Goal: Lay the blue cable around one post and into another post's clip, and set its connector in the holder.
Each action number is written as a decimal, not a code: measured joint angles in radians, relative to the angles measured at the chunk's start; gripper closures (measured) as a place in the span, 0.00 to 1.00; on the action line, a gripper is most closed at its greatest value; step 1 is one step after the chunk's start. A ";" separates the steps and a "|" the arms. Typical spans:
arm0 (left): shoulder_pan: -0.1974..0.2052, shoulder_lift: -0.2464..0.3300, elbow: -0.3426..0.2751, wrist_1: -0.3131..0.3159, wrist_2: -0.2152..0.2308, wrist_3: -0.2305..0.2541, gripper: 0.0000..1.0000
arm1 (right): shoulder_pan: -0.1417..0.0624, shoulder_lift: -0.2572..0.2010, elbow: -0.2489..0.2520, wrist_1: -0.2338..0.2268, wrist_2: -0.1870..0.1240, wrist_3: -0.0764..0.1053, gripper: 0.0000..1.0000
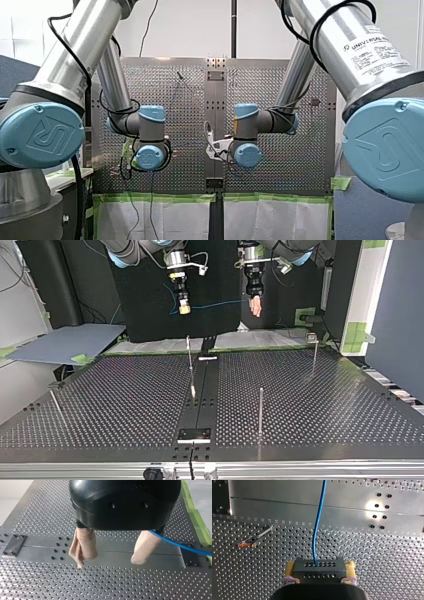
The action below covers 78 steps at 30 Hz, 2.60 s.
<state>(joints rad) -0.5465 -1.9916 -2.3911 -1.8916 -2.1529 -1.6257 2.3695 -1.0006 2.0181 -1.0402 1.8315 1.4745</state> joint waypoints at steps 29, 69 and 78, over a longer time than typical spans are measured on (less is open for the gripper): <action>0.000 -0.034 -0.034 -0.019 0.034 -0.029 0.00 | -0.009 0.068 0.008 0.005 0.003 -0.003 0.42; 0.000 0.107 0.035 -0.196 0.046 -0.123 0.00 | 0.127 0.002 -0.129 0.141 0.140 0.104 0.42; 0.000 0.196 0.088 -0.285 0.044 -0.202 0.00 | 0.147 -0.089 -0.220 0.232 0.231 0.121 0.42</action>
<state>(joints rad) -0.5464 -1.7961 -2.3030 -2.1769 -2.1088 -1.8277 2.5162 -1.0896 1.7982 -0.8081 2.0624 1.5957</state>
